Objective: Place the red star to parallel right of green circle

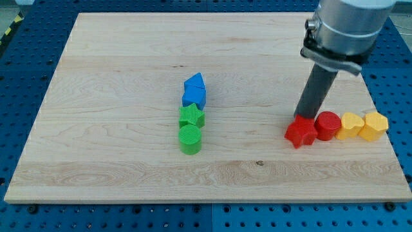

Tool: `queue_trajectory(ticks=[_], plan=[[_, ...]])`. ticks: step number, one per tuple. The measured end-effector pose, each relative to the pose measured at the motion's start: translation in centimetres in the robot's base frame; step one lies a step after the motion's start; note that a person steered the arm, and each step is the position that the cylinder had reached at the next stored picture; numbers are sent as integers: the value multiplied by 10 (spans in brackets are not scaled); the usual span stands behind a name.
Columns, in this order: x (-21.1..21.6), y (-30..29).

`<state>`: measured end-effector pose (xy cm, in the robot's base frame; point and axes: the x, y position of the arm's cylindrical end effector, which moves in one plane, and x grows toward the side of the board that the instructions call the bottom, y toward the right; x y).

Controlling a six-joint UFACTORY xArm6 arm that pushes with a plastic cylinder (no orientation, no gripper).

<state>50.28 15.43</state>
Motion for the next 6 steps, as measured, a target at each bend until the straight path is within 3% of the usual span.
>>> queue_trajectory(ticks=[1, 3, 4, 5, 6], plan=[[26, -19], [37, -69], [86, -70], [115, -50], [113, -5]])
